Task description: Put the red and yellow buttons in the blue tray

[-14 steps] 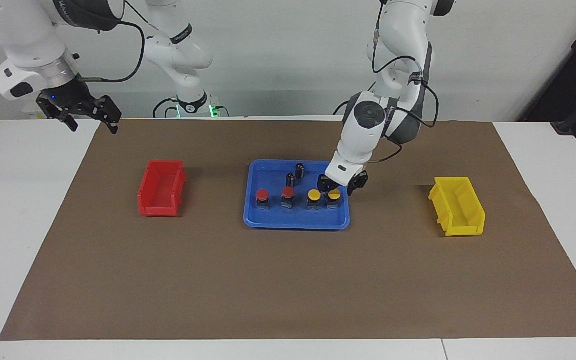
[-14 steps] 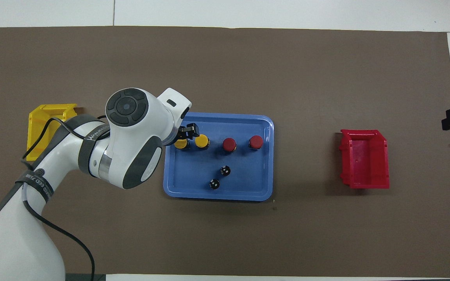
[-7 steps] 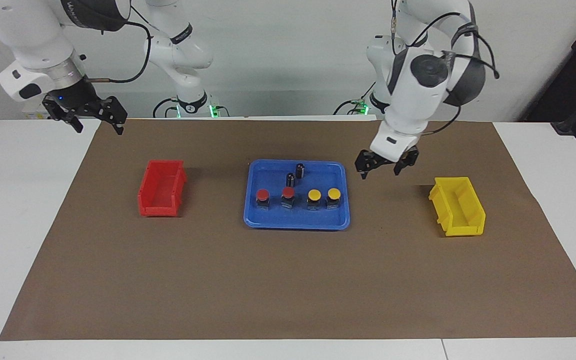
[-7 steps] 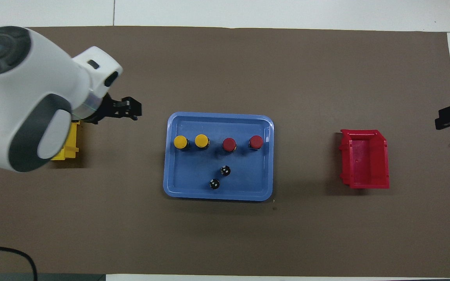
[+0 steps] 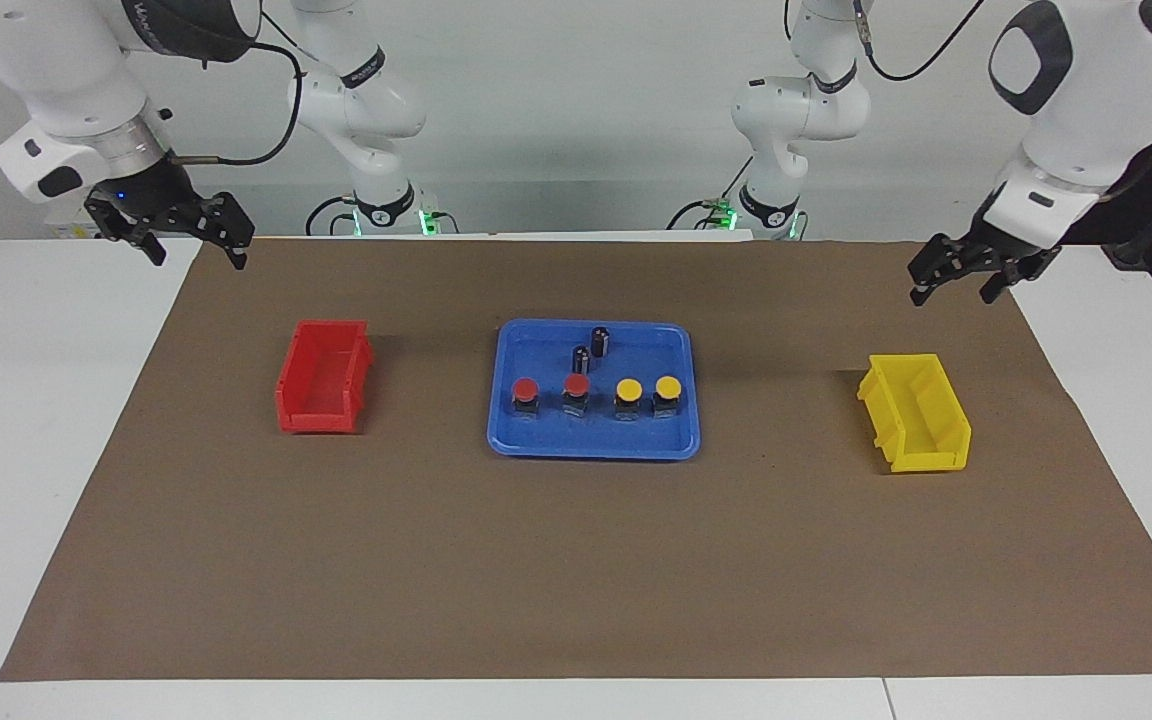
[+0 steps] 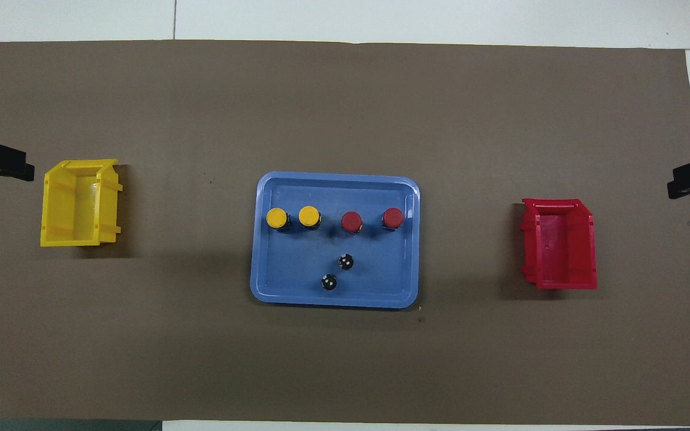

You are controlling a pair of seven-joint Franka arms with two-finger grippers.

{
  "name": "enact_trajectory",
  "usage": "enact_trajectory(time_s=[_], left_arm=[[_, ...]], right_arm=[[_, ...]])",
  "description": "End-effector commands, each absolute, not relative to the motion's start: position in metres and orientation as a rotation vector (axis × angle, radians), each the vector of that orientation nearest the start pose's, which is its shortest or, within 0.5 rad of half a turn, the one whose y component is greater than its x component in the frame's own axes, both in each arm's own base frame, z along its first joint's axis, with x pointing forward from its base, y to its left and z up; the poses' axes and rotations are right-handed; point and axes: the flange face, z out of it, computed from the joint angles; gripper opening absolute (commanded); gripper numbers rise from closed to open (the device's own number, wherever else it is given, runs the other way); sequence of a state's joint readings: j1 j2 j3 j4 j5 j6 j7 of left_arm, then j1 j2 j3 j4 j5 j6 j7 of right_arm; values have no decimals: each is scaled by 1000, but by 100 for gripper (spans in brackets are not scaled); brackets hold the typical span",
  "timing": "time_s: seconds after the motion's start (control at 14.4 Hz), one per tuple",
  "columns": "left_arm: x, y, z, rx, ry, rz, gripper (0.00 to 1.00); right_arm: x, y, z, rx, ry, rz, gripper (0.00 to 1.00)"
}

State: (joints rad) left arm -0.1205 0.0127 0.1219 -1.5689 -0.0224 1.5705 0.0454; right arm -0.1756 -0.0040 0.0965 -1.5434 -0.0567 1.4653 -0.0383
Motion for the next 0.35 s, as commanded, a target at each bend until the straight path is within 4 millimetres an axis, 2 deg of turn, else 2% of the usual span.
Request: enact_trajectory(time_s=[0.0,0.28], left_arm=[[571,-3,629,-3142,117,86,100],[567,-6,638,-3131,159,103,100]], right_arm=[[537,-46,632,-3176,69,101,100],[537,-47,633,-3178,72,94,100]])
